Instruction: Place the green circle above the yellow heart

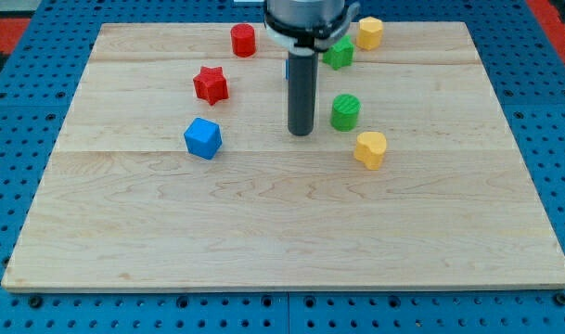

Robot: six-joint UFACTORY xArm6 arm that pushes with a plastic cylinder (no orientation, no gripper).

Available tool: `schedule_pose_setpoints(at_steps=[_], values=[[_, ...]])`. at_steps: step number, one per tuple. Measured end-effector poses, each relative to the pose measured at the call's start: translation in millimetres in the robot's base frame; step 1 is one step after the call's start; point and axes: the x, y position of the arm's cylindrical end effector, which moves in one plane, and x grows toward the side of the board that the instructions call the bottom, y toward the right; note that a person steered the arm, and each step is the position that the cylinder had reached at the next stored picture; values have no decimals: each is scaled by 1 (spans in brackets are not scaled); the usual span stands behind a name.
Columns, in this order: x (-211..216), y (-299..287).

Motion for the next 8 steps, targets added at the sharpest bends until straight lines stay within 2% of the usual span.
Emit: schedule_pose_setpoints(at_steps=[2,4,6,7,8], values=[[-39,29],[-4,49],[-38,67],[-24,76],[-20,19]])
